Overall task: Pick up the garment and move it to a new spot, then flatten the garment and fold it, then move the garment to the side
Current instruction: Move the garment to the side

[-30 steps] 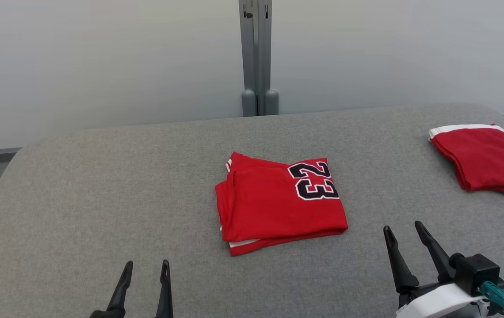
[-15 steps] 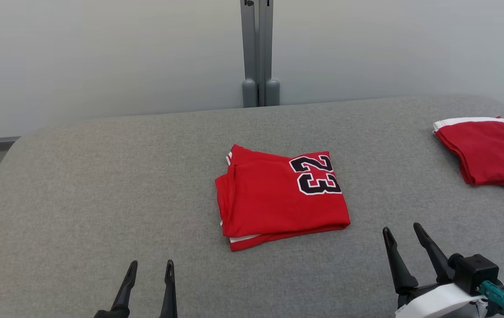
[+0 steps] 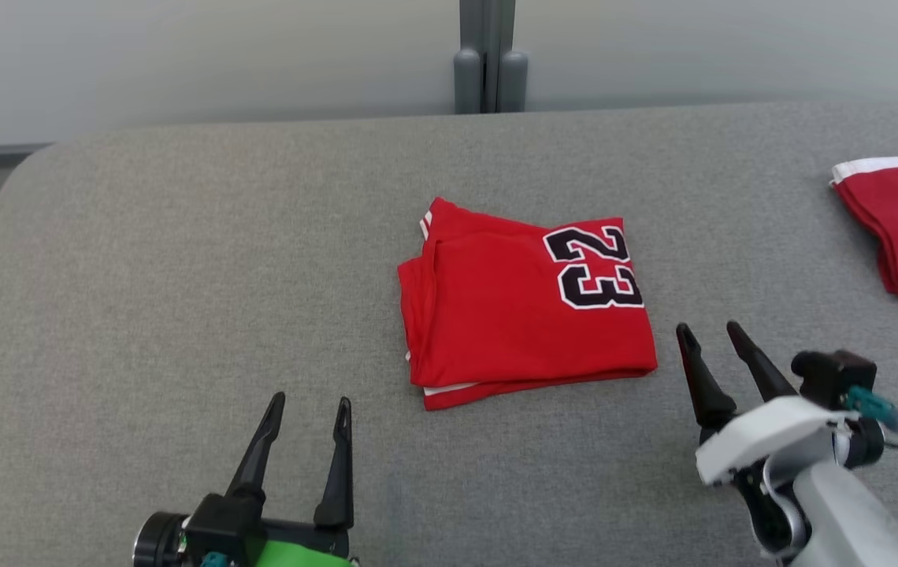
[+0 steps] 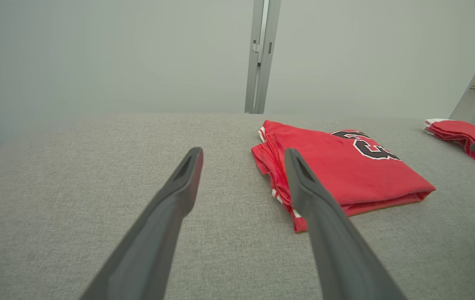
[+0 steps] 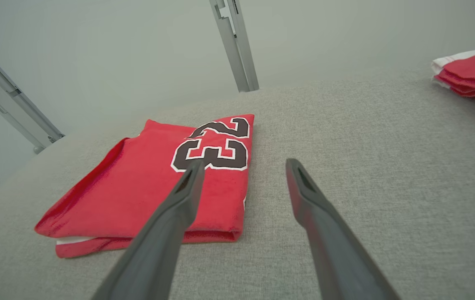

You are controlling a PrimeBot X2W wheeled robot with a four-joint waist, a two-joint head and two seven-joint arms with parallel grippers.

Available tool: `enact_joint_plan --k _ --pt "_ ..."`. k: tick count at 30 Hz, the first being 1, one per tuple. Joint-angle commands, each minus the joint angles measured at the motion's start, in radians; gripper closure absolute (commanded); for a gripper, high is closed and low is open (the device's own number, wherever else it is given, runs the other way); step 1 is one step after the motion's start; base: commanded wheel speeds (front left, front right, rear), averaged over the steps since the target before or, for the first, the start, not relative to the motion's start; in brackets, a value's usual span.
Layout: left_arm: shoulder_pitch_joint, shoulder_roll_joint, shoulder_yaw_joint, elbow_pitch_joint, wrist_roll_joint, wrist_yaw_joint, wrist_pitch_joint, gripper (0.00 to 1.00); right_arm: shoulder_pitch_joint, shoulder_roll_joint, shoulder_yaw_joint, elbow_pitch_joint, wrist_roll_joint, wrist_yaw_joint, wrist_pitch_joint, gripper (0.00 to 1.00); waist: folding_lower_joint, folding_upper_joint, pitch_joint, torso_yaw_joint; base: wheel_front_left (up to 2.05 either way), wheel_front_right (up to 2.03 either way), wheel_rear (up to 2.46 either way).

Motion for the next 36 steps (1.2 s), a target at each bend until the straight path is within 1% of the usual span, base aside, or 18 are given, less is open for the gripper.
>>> enact_joint_plan --k 1,3,4,9,13,16,17,18,19,21,24,29,33,36 --pt "-0.030 0.002 -0.010 -0.002 0.004 0.005 0.000 0.00 -0.069 -0.013 0.008 0.032 0.032 0.000 0.021 0.00 0.0000 0.0000 0.081 0.038 0.00 0.00 0.00" --pt "-0.052 0.002 -0.030 -0.003 -0.003 0.006 0.000 0.00 -0.139 -0.035 0.027 0.092 0.069 0.000 0.069 0.00 0.0000 0.0000 0.114 0.054 0.00 0.00 0.00" --pt "-0.078 0.002 -0.052 -0.003 -0.011 0.007 0.000 0.00 -0.217 -0.061 0.055 0.147 0.107 0.000 0.122 0.00 0.0000 0.0000 0.145 0.072 0.00 0.00 0.00" --pt "-0.118 0.002 -0.089 0.002 -0.025 0.010 0.000 0.00 -0.346 -0.119 0.127 0.247 0.188 0.000 0.271 0.00 0.0000 0.0000 0.196 0.108 0.00 0.00 0.00" --pt "-0.132 0.002 -0.102 0.007 -0.033 0.021 0.000 0.00 -0.388 -0.134 0.185 0.283 0.245 0.000 0.324 0.00 0.0000 0.0000 0.210 0.120 0.00 0.00 0.00" --pt "-0.139 0.002 -0.106 0.008 -0.040 0.026 0.000 0.00 -0.394 -0.137 0.226 0.303 0.281 0.000 0.332 0.00 0.0000 0.0000 0.212 0.122 0.00 0.00 0.00" --pt "-0.140 0.002 -0.106 0.008 -0.041 0.027 0.000 0.00 -0.394 -0.136 0.249 0.303 0.289 0.000 0.332 0.62 0.0000 0.0000 0.212 0.120 0.00 0.00 0.00" --pt "-0.141 0.002 -0.106 0.007 -0.042 0.027 0.000 0.00 -0.395 -0.137 0.262 0.307 0.297 0.000 0.327 0.91 0.0000 0.0000 0.212 0.118 0.00 0.00 0.00" --pt "-0.143 0.002 -0.106 0.007 -0.041 0.026 0.000 0.00 -0.398 -0.140 0.277 0.310 0.305 0.000 0.321 1.00 0.0000 0.0000 0.212 0.114 0.00 0.00 0.00" --pt "-0.145 0.002 -0.102 0.005 -0.034 0.026 0.000 0.00 -0.407 -0.157 0.300 0.317 0.304 0.000 0.299 1.00 0.0000 0.0000 0.212 0.102 0.00 0.00 0.00" --pt "-0.145 0.002 -0.094 0.004 -0.021 0.021 0.000 0.00 -0.435 -0.202 0.319 0.326 0.301 -0.002 0.267 1.00 0.0000 0.0000 0.218 0.078 0.00 0.00 0.00" --pt "-0.153 0.002 -0.079 -0.002 -0.004 0.008 0.000 0.00 -0.498 -0.295 0.353 0.299 0.284 -0.001 0.232 1.00 0.0000 0.0000 0.246 0.017 0.00 0.00 0.00" --pt "-0.169 0.002 -0.073 -0.004 0.016 -0.004 0.000 0.00 -0.548 -0.409 0.367 0.290 0.236 -0.001 0.218 1.00 0.0000 0.0000 0.281 -0.031 0.00 0.00 0.00" --pt "-0.186 0.002 -0.068 -0.002 0.032 -0.014 0.000 0.00 -0.592 -0.491 0.358 0.285 0.209 -0.001 0.223 1.00 0.0000 0.0000 0.311 -0.062 0.00 0.00 0.00"
